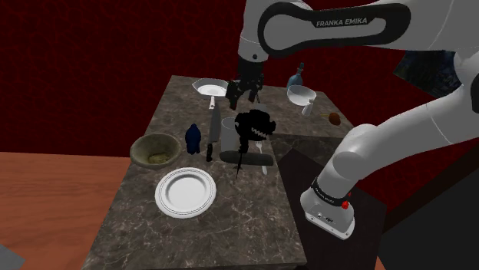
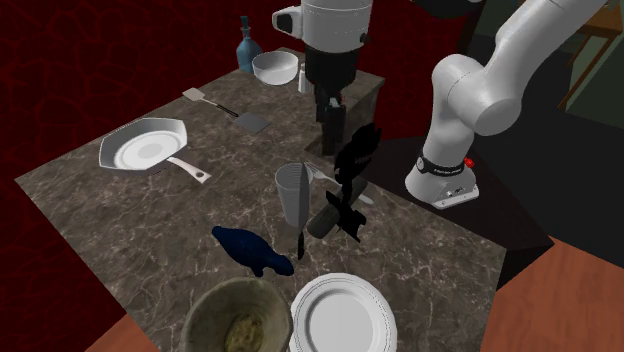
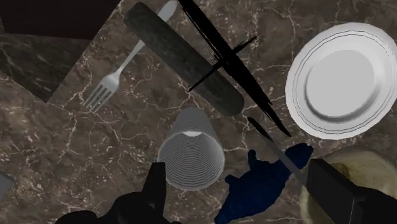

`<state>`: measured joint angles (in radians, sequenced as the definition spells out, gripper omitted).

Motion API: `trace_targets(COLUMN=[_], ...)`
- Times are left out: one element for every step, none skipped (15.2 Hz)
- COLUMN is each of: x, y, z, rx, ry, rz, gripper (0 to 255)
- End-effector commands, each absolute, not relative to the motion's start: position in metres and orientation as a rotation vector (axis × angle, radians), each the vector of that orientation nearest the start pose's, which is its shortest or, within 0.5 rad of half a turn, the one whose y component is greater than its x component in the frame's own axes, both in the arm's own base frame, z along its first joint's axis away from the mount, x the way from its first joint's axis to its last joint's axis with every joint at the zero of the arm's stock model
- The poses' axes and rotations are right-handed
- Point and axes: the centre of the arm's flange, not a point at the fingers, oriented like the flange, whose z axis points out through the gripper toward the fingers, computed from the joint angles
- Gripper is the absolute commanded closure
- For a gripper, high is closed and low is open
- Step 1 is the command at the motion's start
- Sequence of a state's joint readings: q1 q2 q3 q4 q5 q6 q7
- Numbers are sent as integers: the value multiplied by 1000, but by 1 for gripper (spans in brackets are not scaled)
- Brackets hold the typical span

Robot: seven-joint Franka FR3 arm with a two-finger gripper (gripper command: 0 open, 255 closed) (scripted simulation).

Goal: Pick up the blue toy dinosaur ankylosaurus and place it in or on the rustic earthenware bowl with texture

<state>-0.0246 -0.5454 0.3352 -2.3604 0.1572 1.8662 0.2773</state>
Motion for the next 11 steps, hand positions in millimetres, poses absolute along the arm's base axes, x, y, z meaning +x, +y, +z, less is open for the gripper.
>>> trace_targets(x=[386, 393, 400, 407, 415, 422, 430, 438, 446, 454, 462], y=[163, 171, 179, 187, 195, 203, 210, 218, 225, 231, 238], z=[496, 487, 478, 469, 460, 451, 442, 432, 423, 414, 404], rx=[-3165, -3172, -3179, -3186, -3192, -3198, -3204, -3209, -3214, -3219, -3224], ry=[145, 173, 201, 230, 258, 287, 315, 344, 373, 402, 432], rz=[-52, -51, -49, -48, -46, -44, -43, -41, -40, -38, -36], gripper=[0, 0, 0, 0, 0, 0, 0, 0, 0, 0, 0])
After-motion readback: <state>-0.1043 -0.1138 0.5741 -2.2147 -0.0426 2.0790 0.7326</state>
